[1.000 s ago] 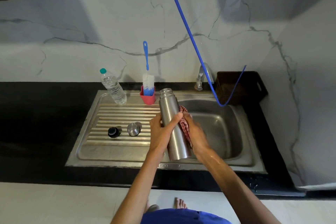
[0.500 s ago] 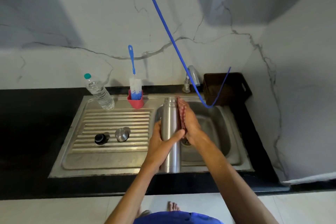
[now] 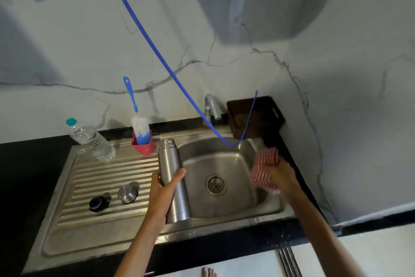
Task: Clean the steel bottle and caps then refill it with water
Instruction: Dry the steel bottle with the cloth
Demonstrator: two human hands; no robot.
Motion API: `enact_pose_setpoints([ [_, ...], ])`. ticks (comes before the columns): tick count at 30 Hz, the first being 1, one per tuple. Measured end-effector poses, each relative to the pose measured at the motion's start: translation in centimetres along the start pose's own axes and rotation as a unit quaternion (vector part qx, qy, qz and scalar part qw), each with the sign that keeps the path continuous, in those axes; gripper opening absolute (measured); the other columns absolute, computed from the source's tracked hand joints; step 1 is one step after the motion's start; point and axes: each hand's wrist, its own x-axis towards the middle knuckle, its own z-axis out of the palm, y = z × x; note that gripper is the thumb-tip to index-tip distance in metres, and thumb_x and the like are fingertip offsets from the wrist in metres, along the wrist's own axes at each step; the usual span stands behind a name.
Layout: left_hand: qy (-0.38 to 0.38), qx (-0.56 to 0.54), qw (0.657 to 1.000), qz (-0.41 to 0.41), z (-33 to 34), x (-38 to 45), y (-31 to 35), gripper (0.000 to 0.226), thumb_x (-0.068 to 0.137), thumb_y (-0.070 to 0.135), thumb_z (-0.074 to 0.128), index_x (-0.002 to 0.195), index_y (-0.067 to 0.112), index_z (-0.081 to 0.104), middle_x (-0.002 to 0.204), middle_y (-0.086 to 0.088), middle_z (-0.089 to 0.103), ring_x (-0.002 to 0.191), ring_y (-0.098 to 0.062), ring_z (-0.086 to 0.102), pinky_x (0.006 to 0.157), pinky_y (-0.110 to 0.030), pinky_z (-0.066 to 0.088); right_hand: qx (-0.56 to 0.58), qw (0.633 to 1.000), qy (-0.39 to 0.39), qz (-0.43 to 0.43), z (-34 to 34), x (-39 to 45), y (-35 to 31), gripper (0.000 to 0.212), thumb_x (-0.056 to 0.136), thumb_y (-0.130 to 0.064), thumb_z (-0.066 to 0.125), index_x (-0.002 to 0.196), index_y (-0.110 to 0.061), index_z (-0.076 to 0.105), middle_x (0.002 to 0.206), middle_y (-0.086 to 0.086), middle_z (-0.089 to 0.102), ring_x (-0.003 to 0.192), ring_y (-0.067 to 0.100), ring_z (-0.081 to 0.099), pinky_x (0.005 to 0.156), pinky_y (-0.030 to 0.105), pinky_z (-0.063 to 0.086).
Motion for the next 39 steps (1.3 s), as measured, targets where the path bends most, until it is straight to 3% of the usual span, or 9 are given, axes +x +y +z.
enact_pose_setpoints([
  [5, 0.016, -0.013, 1.000, -0.002, 0.8, 1.3, 0.8, 0.065, 0.074, 0.041, 0.091, 0.127, 0.026, 0.056, 0.112, -0.006, 0.075, 0.099, -0.026, 0.074, 0.086, -0.045, 0.060, 0.030, 0.993, 0.065, -0.097, -5.4, 7.4, -9.4, 0.039, 0.089, -0.021, 0.070, 0.125, -0.012, 0.061, 0.119, 0.013, 0.067, 0.099, 0.029, 0.068, 0.078, 0.048, 0.063],
  [9, 0.035, -0.012, 0.999, -0.007, 0.7, 1.9, 1.0, 0.052, 0.078, 0.036, 0.090, 0.116, 0.029, 0.056, 0.109, -0.007, 0.072, 0.099, -0.029, 0.073, 0.085, -0.046, 0.059, 0.018, 0.986, 0.082, -0.142, -6.3, 12.9, -14.8, 0.031, 0.091, -0.016, 0.067, 0.119, -0.005, 0.064, 0.111, 0.009, 0.067, 0.088, 0.021, 0.066, 0.044, 0.018, 0.051],
  [16, 0.064, -0.017, 0.998, -0.012, -0.6, 2.6, 1.7, 0.062, 0.078, 0.039, 0.089, 0.126, 0.029, 0.051, 0.111, -0.008, 0.070, 0.100, -0.031, 0.071, 0.093, -0.053, 0.058, -0.179, 0.968, 0.115, -0.134, -3.1, 18.2, -13.0, 0.057, 0.094, -0.023, 0.067, 0.138, 0.006, 0.045, 0.136, 0.028, 0.054, 0.121, 0.040, 0.056, 0.094, 0.039, 0.048],
  [19, 0.073, -0.014, 0.997, -0.006, -1.0, 3.1, 1.8, 0.061, 0.080, 0.036, 0.087, 0.128, 0.027, 0.051, 0.110, -0.010, 0.070, 0.097, -0.030, 0.071, 0.083, -0.046, 0.058, -0.225, 0.957, 0.003, -0.183, -0.7, 16.2, -12.6, 0.029, 0.094, -0.007, 0.060, 0.123, -0.006, 0.063, 0.122, 0.021, 0.067, 0.103, 0.031, 0.067, 0.081, 0.035, 0.053],
  [22, 0.070, -0.013, 0.997, -0.010, -1.4, 3.6, 1.7, 0.064, 0.080, 0.036, 0.088, 0.131, 0.026, 0.051, 0.113, -0.010, 0.070, 0.099, -0.031, 0.071, 0.086, -0.048, 0.059, -0.127, 0.956, -0.118, -0.238, 1.1, 10.0, -13.4, 0.023, 0.095, -0.005, 0.057, 0.103, -0.019, 0.074, 0.107, 0.002, 0.075, 0.070, -0.003, 0.065, 0.067, 0.026, 0.051],
  [25, 0.062, -0.016, 0.998, -0.020, -1.1, 4.1, 1.6, 0.064, 0.079, 0.038, 0.088, 0.129, 0.028, 0.049, 0.113, -0.009, 0.069, 0.100, -0.031, 0.071, 0.091, -0.052, 0.059, 0.024, 0.926, -0.256, -0.276, 1.3, 2.1, -13.9, 0.027, 0.098, -0.029, 0.057, 0.113, -0.015, 0.074, 0.118, -0.004, 0.072, 0.060, 0.008, 0.056, 0.055, 0.019, 0.042],
  [27, 0.058, -0.013, 0.998, -0.025, -0.6, 4.3, 1.6, 0.062, 0.079, 0.039, 0.088, 0.126, 0.028, 0.050, 0.112, -0.010, 0.069, 0.099, -0.031, 0.071, 0.088, -0.051, 0.059, -0.042, 0.890, -0.322, -0.319, 2.0, -1.5, -13.3, 0.036, 0.093, -0.043, 0.068, 0.126, -0.030, 0.067, 0.119, -0.006, 0.071, 0.065, 0.012, 0.060, 0.056, 0.022, 0.048],
  [32, 0.041, -0.017, 0.999, -0.012, 0.6, 4.2, 1.7, 0.056, 0.079, 0.034, 0.090, 0.122, 0.026, 0.055, 0.111, -0.008, 0.073, 0.095, -0.025, 0.074, 0.072, -0.036, 0.058, -0.284, 0.836, -0.127, -0.453, 7.2, -1.3, -9.2, 0.041, 0.095, -0.036, 0.066, 0.134, -0.029, 0.057, 0.118, -0.006, 0.062, 0.087, 0.011, 0.066, 0.081, 0.036, 0.057],
  [39, 0.024, -0.030, 0.999, -0.018, -0.7, 3.2, 1.4, 0.060, 0.077, 0.038, 0.091, 0.124, 0.027, 0.055, 0.111, -0.006, 0.073, 0.097, -0.024, 0.074, 0.073, -0.036, 0.057, -0.280, 0.819, -0.035, -0.500, 8.6, -3.9, -12.2, 0.014, 0.101, -0.014, 0.057, 0.110, -0.007, 0.067, 0.102, 0.010, 0.068, 0.088, 0.029, 0.069, 0.075, 0.045, 0.058],
])
